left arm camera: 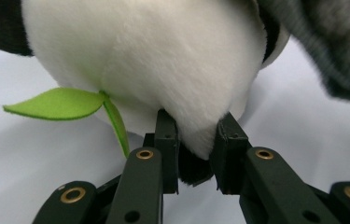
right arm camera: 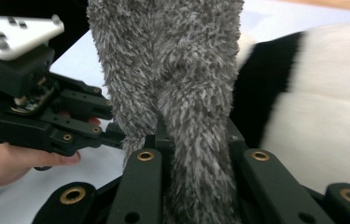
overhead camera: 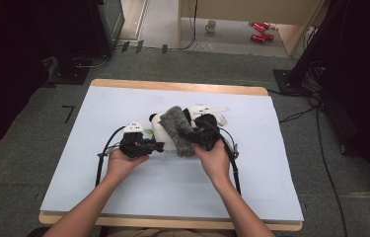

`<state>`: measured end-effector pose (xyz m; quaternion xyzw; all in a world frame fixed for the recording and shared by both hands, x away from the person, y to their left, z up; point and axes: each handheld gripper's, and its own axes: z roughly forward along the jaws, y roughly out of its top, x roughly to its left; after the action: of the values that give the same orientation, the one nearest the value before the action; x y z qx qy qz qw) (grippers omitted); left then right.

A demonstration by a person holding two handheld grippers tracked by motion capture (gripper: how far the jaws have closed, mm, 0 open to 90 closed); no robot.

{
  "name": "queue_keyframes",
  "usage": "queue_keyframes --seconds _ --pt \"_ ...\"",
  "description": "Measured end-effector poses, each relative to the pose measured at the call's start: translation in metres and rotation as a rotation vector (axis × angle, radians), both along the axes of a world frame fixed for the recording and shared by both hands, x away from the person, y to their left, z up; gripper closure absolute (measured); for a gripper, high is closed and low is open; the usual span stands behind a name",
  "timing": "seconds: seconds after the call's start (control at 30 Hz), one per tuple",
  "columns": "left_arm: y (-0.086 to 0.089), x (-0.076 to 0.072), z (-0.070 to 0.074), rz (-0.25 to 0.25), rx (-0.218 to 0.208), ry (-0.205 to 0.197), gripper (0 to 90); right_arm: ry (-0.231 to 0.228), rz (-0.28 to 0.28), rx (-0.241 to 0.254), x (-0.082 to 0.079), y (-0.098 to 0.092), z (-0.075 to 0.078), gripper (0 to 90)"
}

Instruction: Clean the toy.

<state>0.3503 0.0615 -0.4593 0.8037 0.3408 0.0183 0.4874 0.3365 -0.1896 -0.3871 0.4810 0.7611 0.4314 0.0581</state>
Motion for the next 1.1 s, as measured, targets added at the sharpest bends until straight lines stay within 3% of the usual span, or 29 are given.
queue_keyframes --seconds 0.17,0.3,0.4,0.47,0.67,1.1 --pt "-0.001 0.001 -0.003 0.022 0.018 0.006 74.9 -0.017 0.018 -0.037 -0.001 0.016 -0.011 76.3" --pt "-0.003 0.003 -0.008 0.031 0.043 -0.005 74.5 -0.011 0.001 -0.069 0.004 0.012 -0.021 75.5" --pt "-0.001 0.007 -0.009 0.036 0.041 -0.004 74.4 -0.037 -0.018 -0.111 0.006 0.003 -0.023 75.9" --pt "-0.001 0.007 -0.009 0.031 0.051 -0.019 74.4 -0.028 -0.027 -0.102 0.006 -0.003 -0.022 76.7" --pt "0.002 0.012 -0.010 0.037 0.049 -0.013 74.2 -0.024 -0.047 -0.094 0.005 -0.016 -0.015 77.2" --pt "0.006 0.018 -0.010 0.034 0.013 0.012 73.6 -0.021 -0.163 -0.035 0.008 -0.071 -0.005 77.1"
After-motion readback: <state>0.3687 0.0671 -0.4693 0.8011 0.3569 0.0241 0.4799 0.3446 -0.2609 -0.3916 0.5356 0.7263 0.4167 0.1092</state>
